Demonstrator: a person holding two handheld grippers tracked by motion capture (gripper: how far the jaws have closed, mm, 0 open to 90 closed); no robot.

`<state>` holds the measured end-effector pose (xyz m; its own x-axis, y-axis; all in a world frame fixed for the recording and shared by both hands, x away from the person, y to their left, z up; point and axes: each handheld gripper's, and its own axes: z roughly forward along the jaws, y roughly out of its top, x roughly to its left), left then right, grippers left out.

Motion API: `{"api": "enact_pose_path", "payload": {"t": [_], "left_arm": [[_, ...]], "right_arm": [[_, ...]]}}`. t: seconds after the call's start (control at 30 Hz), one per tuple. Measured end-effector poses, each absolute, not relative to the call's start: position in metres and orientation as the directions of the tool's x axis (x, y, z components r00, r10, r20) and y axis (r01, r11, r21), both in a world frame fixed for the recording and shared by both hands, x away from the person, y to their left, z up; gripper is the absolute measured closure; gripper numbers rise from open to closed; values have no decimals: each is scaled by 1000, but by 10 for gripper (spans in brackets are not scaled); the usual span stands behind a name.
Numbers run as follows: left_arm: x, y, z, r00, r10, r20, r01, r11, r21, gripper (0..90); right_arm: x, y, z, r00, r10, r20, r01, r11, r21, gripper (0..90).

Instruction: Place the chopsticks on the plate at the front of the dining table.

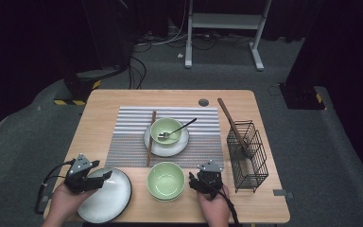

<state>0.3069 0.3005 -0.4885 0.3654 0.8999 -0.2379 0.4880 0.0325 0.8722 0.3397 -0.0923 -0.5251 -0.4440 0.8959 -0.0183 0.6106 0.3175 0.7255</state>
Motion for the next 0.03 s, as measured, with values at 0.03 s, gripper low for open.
{"api": "enact_pose_path", "payload": {"t": [0.03], "left_arm": [[307,300,-488,365,900,-238,488,32,872,319]], "right_arm": [[340,-92,-525,-444,896,-18,611,317,725,301]]}}
